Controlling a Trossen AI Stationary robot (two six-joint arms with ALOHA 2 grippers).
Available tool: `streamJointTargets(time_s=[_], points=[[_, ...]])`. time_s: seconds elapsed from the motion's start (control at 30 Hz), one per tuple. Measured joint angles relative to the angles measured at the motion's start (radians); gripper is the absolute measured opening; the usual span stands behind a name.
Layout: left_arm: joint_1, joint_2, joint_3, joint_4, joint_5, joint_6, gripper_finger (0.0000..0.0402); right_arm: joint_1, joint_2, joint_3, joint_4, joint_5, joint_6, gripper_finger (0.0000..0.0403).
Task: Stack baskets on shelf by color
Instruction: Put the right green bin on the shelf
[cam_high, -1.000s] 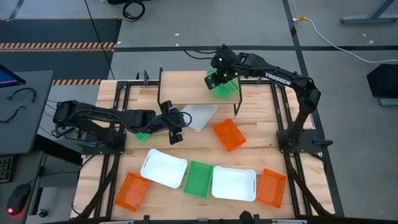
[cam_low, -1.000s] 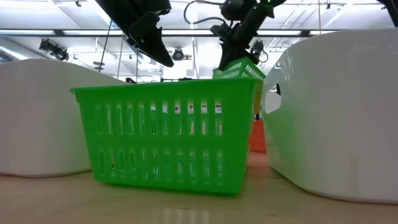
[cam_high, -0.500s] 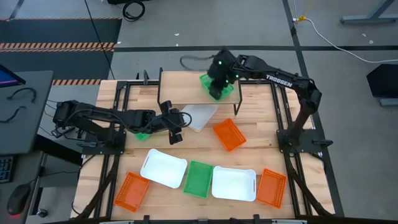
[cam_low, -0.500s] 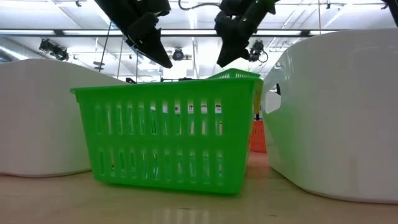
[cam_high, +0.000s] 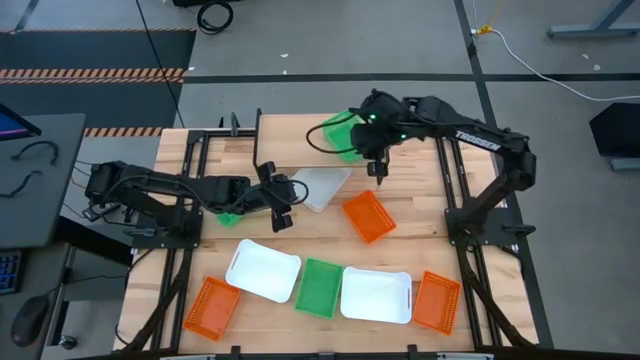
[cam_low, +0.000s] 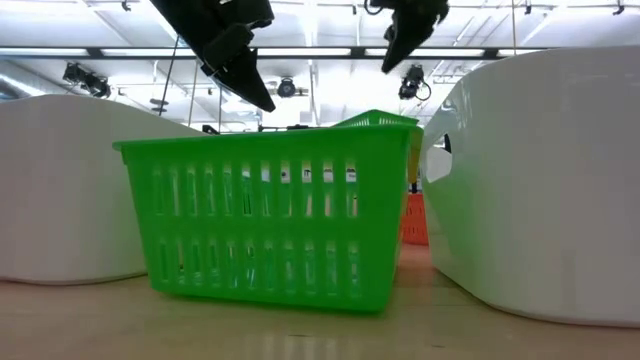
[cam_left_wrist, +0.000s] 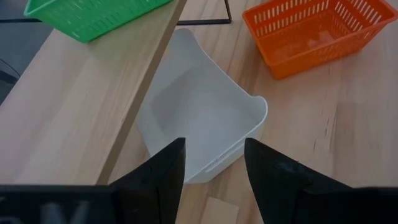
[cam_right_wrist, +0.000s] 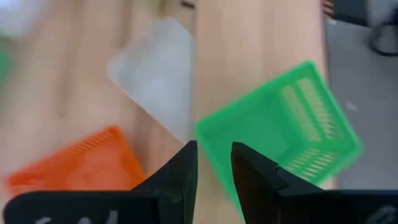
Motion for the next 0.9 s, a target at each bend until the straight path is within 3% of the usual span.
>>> streamJointTargets(time_s=[0.07, 0.53, 0.7, 0.9], points=[[0.005, 0.000, 0.000, 0.000, 0.000, 0.000, 0.0174, 0.000, -0.002, 0.000, -0.040, -0.023, -0.004, 0.0103], [0.010, 0.000, 0.000, -0.009, 0.000, 0.000, 0.0172, -0.008, 0.146, 0.000, -0.075, 0.213, -0.200, 0.0166], [0.011, 0.000, 0.000, -0.028, 0.000, 0.001, 0.0173, -0.037, 0.150, 0.000, -0.078, 0.219, -0.200, 0.0182], [0.013, 0.000, 0.000, -0.030, 0.000, 0.011, 0.0174, -0.072, 0.160, -0.015, -0.068, 0.114, -0.162, 0.0173]])
